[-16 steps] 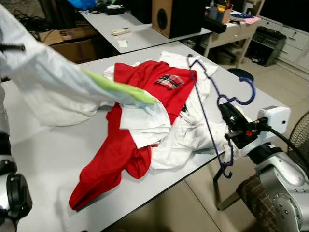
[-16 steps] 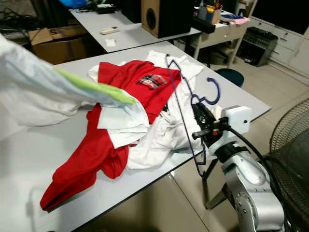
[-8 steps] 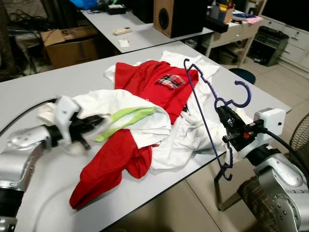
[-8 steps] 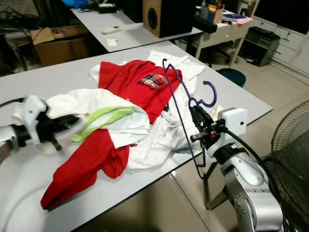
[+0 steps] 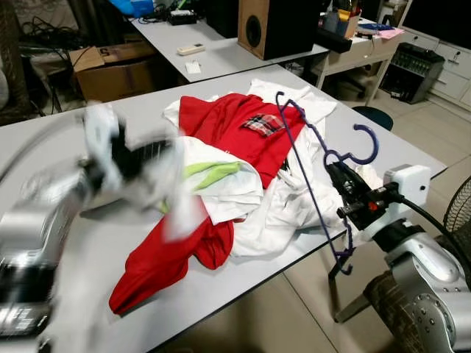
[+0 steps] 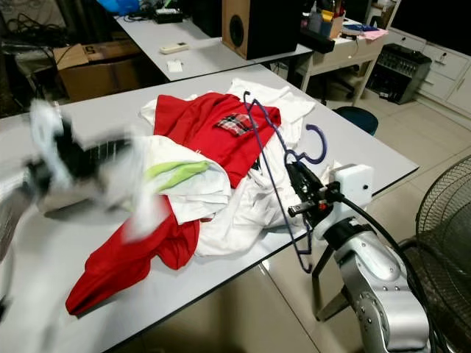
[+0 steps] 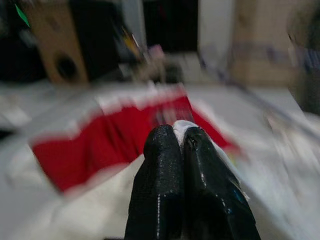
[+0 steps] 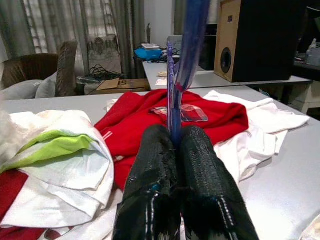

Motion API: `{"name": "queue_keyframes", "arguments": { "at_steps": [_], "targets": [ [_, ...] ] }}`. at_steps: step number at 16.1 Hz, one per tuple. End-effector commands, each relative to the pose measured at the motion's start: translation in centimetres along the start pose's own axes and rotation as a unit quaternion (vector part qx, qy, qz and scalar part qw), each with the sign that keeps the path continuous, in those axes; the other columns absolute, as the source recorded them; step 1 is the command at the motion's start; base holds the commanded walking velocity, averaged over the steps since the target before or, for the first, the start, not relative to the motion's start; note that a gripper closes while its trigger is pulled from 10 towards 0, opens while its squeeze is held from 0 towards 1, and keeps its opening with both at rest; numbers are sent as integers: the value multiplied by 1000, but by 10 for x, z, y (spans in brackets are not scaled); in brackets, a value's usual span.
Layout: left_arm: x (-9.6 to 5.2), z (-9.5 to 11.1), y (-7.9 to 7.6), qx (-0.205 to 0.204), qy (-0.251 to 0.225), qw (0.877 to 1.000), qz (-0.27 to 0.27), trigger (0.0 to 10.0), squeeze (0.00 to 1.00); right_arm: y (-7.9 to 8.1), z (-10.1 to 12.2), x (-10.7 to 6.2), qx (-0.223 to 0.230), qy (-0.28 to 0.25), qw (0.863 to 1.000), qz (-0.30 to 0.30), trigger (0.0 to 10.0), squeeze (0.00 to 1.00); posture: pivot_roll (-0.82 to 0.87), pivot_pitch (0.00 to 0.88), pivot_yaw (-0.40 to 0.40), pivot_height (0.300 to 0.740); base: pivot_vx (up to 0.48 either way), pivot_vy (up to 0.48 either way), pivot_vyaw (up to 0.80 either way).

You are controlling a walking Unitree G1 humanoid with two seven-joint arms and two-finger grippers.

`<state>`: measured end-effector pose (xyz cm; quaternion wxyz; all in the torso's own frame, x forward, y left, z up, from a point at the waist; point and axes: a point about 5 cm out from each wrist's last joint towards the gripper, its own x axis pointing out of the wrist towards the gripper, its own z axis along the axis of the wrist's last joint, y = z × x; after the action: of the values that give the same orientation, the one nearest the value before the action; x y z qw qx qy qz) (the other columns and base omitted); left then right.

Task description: Hang hanger

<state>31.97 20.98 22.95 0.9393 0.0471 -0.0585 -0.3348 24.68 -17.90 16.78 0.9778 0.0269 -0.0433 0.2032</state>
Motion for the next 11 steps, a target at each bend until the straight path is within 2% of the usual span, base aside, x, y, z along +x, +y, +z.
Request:
{"name": "queue_keyframes", "arguments": {
  "at_steps": [1,2,3,4,5,8,10,11],
  "targets": [
    [12,8,2,-13,-32,999,29,0,0,3,5,5,-7,-11,1000,17,10000,0,24,0,3,740,0,0,0],
    [19,13,3,-15,-44,998,42,0,0,6,7,6,-6,-15,999,29,10000,0,24,0,3,740,0,0,0],
    [39,30,11,-18,-83,993,88,0,0,16,15,11,-5,-32,997,71,10000,0,16,0,1,740,0,0,0],
    [52,50,21,-23,-126,983,129,0,0,22,23,11,-2,-46,994,100,10000,0,9,0,10,740,0,0,0],
    [58,73,31,-26,-165,973,158,0,0,25,27,8,-2,-53,992,118,10000,0,5,0,13,740,0,0,0],
    [56,106,46,-1,-204,964,174,0,0,33,26,-3,0,-41,987,159,10000,0,0,0,24,740,0,0,0],
    [57,114,47,10,-208,966,156,0,0,39,21,-5,1,-22,983,183,10000,0,2,0,24,740,0,0,0],
    [60,114,43,20,-199,971,131,0,0,43,17,-4,4,-11,980,197,10000,0,7,0,20,740,0,0,0]
  ]
}}
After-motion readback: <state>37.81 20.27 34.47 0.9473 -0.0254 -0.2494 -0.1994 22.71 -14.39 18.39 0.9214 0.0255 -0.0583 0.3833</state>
